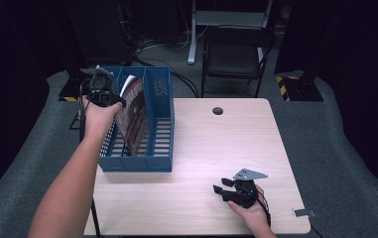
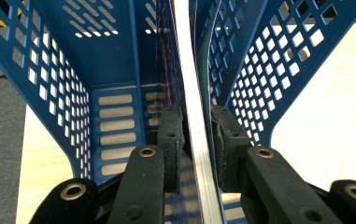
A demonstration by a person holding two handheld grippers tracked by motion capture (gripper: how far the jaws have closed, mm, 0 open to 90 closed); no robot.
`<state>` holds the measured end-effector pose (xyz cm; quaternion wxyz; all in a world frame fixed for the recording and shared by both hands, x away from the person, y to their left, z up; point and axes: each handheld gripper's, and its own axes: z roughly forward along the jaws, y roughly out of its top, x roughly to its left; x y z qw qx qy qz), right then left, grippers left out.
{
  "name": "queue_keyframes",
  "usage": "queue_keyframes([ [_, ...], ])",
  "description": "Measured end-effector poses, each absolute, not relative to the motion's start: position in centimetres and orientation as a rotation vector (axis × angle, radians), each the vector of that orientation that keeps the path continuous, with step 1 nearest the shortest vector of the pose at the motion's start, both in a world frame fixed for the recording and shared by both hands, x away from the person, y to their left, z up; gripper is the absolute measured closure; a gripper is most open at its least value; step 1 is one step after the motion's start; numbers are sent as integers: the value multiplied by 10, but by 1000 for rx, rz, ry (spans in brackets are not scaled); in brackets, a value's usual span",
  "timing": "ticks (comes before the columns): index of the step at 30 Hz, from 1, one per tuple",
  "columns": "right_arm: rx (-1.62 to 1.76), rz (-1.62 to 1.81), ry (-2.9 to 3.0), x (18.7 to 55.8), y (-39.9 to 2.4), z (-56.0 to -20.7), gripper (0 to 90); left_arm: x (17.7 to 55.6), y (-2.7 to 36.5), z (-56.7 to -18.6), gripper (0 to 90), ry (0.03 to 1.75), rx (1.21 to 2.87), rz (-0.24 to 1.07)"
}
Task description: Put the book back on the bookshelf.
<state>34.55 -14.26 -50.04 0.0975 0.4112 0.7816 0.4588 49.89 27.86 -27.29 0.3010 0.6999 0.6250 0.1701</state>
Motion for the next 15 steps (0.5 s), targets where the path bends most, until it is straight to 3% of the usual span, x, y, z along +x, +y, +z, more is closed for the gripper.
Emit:
queue_keyframes([
  [15, 1218, 1356, 2315, 346, -143, -501, 506, 498, 276, -268, 816, 1658, 1881, 474],
])
